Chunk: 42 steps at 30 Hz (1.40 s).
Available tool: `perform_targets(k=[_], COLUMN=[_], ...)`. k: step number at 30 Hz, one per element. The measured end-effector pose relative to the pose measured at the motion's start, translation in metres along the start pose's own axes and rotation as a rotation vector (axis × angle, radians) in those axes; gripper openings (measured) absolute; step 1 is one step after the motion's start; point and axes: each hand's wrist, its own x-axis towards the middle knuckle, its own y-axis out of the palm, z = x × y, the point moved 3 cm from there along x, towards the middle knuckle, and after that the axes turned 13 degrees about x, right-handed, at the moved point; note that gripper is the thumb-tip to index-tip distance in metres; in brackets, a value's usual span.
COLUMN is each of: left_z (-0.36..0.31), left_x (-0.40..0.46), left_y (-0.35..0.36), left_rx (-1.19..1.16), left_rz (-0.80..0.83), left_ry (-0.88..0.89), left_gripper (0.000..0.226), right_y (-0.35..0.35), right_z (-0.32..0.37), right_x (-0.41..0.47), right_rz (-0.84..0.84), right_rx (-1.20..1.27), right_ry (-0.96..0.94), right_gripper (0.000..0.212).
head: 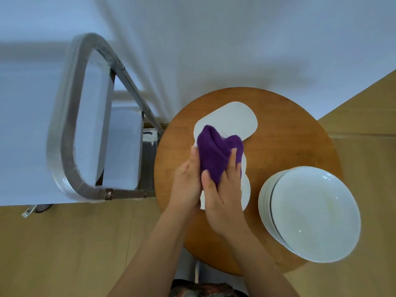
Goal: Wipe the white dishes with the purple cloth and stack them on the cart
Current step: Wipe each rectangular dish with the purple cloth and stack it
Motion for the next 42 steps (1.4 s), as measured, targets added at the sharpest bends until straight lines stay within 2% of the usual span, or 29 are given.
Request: perform_targets(k=[2,5,7,12,17,20,23,25,29,32,36,39,41,42], left_z=[-0.005,-0.007,-0.005,-0.002,-0.005,-0.003,0.000,0.003,-0.002,-0.006,-0.003,-0.001,-0.002,0.001], left_x=[-0.004,-0.008,-0.011,-0.011,-0.007,-0.001,0.002,0.003,0.002,-0.003,-0.007,0.000,0.005,0.008], left_y=[0.003,0.004,0.002,-0.010,-0.027,-0.029,-0.033,-0.034,-0.021,-0.004,-0.005,-0.026,-0.033,-0.034], left_rx=[0.051,0.083,0.073,-0.064,-0.223,-0.309,-0.419,-0.493,-0.656,-0.584,-0.429,-0.424,-0.437,-0.404], left_rz=[-0.016,-0.060,-0.091,-0.110,-0.079,-0.072,-0.087,-0.104,-0.113,-0.055,0.113,0.265,0.386,0.393], left_ry=[0.070,0.122,0.113,0.020,0.105,0.092,0.058,0.025,-0.003,0.066,0.082,-0.104,-0.235,-0.266], left_gripper=[0.059,0.049,0.047,0.042,0.042,0.051,0.061,0.065,0.064,0.065,0.078,0.090,0.079,0.070], right_y=[-0.004,-0.012,-0.019,-0.033,-0.062,-0.070,-0.074,-0.078,-0.080,-0.078,-0.094,-0.112,-0.114,-0.112], right_z=[0.003,0.004,0.005,-0.004,-0.028,-0.033,-0.036,-0.039,-0.048,-0.048,-0.047,-0.043,-0.038,-0.034], right_x=[0.005,0.020,0.033,0.047,0.051,0.050,0.051,0.052,0.050,0.050,0.051,0.054,0.057,0.057], right_rz=[-0.056,-0.109,-0.092,-0.112,-0.033,0.041,0.047,0.003,-0.223,-0.325,-0.367,-0.312,-0.240,-0.220], right_rx=[-0.010,-0.099,-0.206,-0.244,0.068,0.092,0.141,0.255,0.648,0.746,0.721,0.511,0.372,0.316], right_ry=[0.028,0.081,0.078,-0.040,0.084,0.115,0.184,0.224,0.278,0.245,0.204,0.191,0.167,0.152], right_gripper=[0.049,0.069,0.066,0.055,0.055,0.062,0.042,0.036,0.019,0.028,0.039,0.049,0.046,0.042])
